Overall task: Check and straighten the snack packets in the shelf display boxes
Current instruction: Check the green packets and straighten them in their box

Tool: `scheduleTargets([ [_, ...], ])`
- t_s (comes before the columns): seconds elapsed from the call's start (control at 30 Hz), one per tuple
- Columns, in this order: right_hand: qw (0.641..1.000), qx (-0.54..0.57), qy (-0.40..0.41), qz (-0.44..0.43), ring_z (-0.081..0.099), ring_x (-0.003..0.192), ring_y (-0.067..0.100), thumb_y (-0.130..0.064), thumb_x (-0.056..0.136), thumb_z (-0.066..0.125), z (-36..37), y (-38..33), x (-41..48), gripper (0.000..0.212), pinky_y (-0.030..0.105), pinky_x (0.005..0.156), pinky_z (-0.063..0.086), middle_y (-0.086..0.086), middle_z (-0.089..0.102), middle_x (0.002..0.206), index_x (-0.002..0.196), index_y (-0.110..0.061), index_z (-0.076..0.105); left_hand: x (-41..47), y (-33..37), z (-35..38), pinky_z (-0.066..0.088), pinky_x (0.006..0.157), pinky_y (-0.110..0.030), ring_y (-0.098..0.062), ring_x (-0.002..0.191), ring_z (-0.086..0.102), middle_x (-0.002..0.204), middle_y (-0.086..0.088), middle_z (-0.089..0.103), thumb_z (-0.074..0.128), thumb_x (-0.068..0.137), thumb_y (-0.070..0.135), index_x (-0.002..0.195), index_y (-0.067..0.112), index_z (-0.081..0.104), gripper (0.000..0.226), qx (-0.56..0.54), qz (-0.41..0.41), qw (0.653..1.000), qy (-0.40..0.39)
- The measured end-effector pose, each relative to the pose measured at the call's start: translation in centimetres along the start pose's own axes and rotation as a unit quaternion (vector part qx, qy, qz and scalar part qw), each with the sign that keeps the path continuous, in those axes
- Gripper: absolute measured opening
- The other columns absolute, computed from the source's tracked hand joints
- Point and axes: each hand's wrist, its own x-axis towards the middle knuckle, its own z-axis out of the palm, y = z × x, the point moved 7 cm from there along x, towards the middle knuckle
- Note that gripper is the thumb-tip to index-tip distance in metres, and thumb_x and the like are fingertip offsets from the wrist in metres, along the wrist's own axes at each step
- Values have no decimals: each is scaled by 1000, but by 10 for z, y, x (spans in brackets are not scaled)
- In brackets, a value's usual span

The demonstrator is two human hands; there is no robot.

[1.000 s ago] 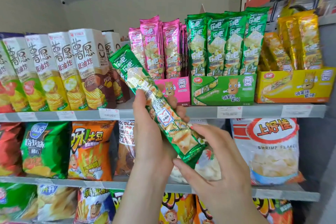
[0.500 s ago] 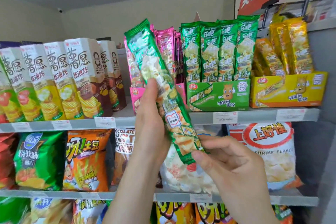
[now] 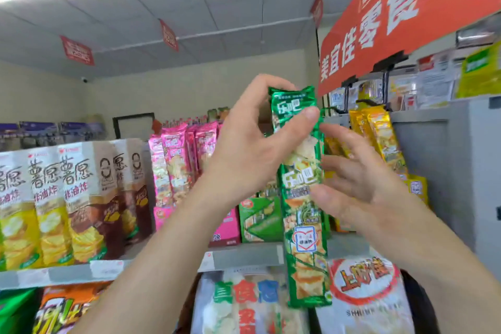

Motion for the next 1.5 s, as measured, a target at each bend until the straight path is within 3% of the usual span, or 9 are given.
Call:
scheduleTargets([
  [0.17,994,-7,-7,-108,71,94,15,-10,74,80,-34,-35,49,91,26,73,57,-8,70,116,142,-47,32,53,22,28,40,61,-27,-6,66,47,71,8,58,56,97,26,85,30,56,12,94,73,993,-22],
  [0.37,986,-33,45,-155,72,83,9,-26,73,79,-79,-54,89,47,19,70,55,-3,76,97,117,-26,65,104,-4,41,50,53,-24,-15,69,64,90,-9,74,71,87,14,117,16,56,34,15,-80,989,-126],
  [0.5,984,65,122,-112,68,75,3,-53,85,57,-108,-39,120,36,14,59,50,-3,76,87,99,-22,70,138,3,2,34,40,-20,-13,49,49,70,1,65,72,79,23,97,23,54,26,32,-4,997,71],
  [0.6,995,-32,65,-62,62,92,-5,-36,88,57,-102,-9,137,20,10,74,49,-4,69,108,105,-29,65,149,9,-34,49,58,-27,-8,62,59,69,17,63,63,79,23,93,28,52,19,71,67,973,211],
  [0.8,961,-254,-107,-24,37,115,-20,-71,66,53,-65,31,147,67,-2,93,31,-38,44,125,127,-41,56,152,5,-61,52,73,-43,-7,72,56,80,16,59,57,85,18,99,29,43,23,165,151,935,274],
  [0.93,940,-330,-83,3,41,119,-2,-76,66,53,-68,50,156,64,25,100,35,-20,46,128,117,-40,59,157,-2,-49,48,67,-34,-5,69,52,78,14,54,55,88,17,103,19,39,22,215,172,929,247],
  [1.07,954,-289,-71,32,41,110,1,-58,80,65,-79,63,161,18,25,85,32,-24,46,115,89,-47,54,164,-16,-25,54,68,-43,-18,71,59,78,12,57,55,91,22,102,22,36,22,269,164,929,194],
  [1.3,978,-196,-50,51,46,81,0,-47,85,63,-82,80,160,23,28,71,37,-19,48,124,96,-46,43,171,-58,-8,42,65,-32,-10,70,56,80,15,57,54,94,29,117,13,42,31,346,103,922,137],
  [1.5,976,-197,-71,53,41,121,3,-50,84,65,-81,80,161,30,29,89,34,-21,43,130,111,-53,53,167,-48,-28,53,73,-43,-20,80,63,93,4,63,52,94,32,116,15,39,31,357,107,913,165],
])
